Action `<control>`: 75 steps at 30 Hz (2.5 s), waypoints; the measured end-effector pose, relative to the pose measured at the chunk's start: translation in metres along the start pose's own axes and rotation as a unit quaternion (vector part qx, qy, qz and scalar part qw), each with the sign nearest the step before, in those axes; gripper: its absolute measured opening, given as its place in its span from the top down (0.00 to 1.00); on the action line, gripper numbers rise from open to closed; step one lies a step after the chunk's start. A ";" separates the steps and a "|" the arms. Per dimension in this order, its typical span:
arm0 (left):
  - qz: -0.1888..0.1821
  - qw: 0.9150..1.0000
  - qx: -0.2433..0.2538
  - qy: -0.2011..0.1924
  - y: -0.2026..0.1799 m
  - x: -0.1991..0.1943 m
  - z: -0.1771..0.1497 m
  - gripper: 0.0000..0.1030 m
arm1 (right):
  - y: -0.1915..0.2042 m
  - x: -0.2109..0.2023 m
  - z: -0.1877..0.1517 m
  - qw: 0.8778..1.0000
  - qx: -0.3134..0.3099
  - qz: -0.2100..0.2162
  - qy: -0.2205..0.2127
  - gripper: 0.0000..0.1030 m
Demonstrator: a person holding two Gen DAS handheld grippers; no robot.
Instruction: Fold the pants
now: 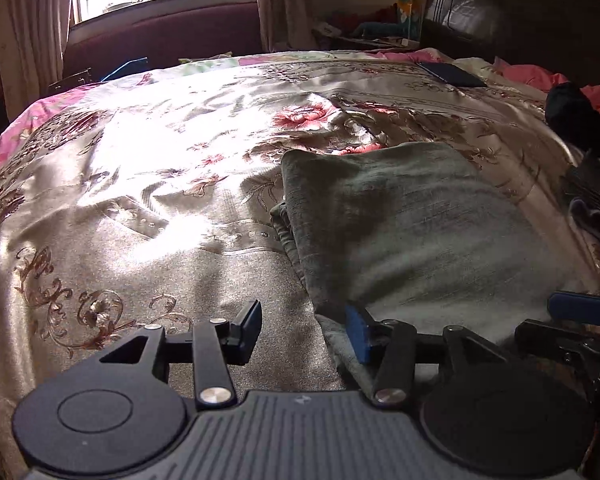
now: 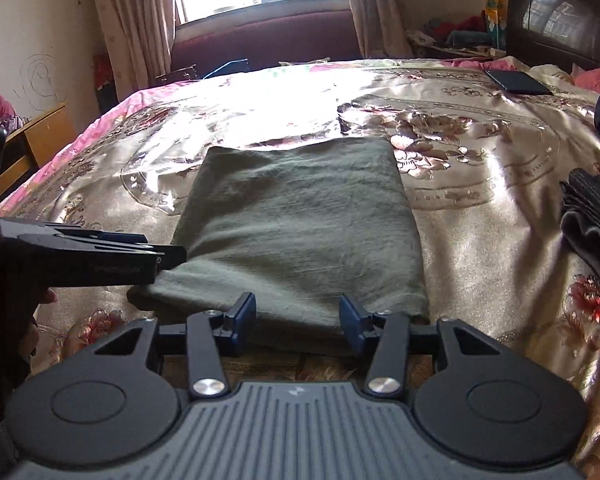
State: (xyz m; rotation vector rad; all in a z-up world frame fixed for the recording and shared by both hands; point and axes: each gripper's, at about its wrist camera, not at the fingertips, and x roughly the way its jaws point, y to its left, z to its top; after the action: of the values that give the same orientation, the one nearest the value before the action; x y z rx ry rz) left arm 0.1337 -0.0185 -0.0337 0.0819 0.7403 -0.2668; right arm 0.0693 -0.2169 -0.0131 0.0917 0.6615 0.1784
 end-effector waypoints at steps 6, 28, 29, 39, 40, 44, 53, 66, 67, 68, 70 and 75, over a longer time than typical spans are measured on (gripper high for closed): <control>-0.011 0.999 -0.029 -0.010 -0.005 -0.036 -0.017 0.42 | 0.006 -0.034 -0.013 1.000 0.014 0.014 -0.012 0.53; -0.026 0.997 -0.073 -0.001 -0.044 -0.082 -0.067 0.11 | 0.012 -0.073 -0.028 0.999 0.037 -0.031 -0.013 0.51; -0.026 0.997 -0.073 -0.003 -0.044 -0.083 -0.067 0.09 | 0.012 -0.075 -0.029 0.999 0.034 -0.037 -0.012 0.50; -0.001 0.999 -0.054 0.005 -0.059 -0.082 -0.068 0.00 | -0.001 -0.077 -0.034 0.997 0.057 -0.051 -0.017 0.49; 0.003 0.998 -0.055 0.004 -0.059 -0.083 -0.068 0.00 | -0.002 -0.076 -0.034 0.997 0.060 -0.048 -0.016 0.49; 0.029 0.998 -0.052 0.011 -0.061 -0.079 -0.070 0.00 | -0.002 -0.069 -0.036 0.997 0.060 -0.038 -0.013 0.49; 0.043 0.998 -0.049 0.015 -0.061 -0.074 -0.072 0.00 | -0.003 -0.062 -0.038 0.997 0.065 -0.030 -0.005 0.49; 0.038 0.997 -0.056 0.021 -0.056 -0.073 -0.071 0.00 | -0.001 -0.062 -0.038 0.997 0.062 -0.036 -0.005 0.48; 0.039 0.997 -0.058 0.021 -0.055 -0.073 -0.071 0.00 | -0.001 -0.062 -0.038 0.997 0.062 -0.037 -0.005 0.48; 0.040 0.997 -0.060 0.020 -0.054 -0.073 -0.071 0.00 | -0.001 -0.063 -0.038 0.997 0.062 -0.038 -0.006 0.48; 0.042 0.997 -0.066 0.020 -0.051 -0.073 -0.071 0.00 | -0.001 -0.062 -0.038 0.997 0.063 -0.038 -0.004 0.48; 0.051 0.996 -0.073 0.019 -0.045 -0.072 -0.071 0.00 | 0.000 -0.060 -0.039 0.998 0.058 -0.037 0.002 0.48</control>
State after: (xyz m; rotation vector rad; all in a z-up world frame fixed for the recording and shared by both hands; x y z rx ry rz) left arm 0.0246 -0.0345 -0.0370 -0.0147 0.7884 -0.1136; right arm -0.0011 -0.2271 -0.0072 0.1788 0.6784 0.0680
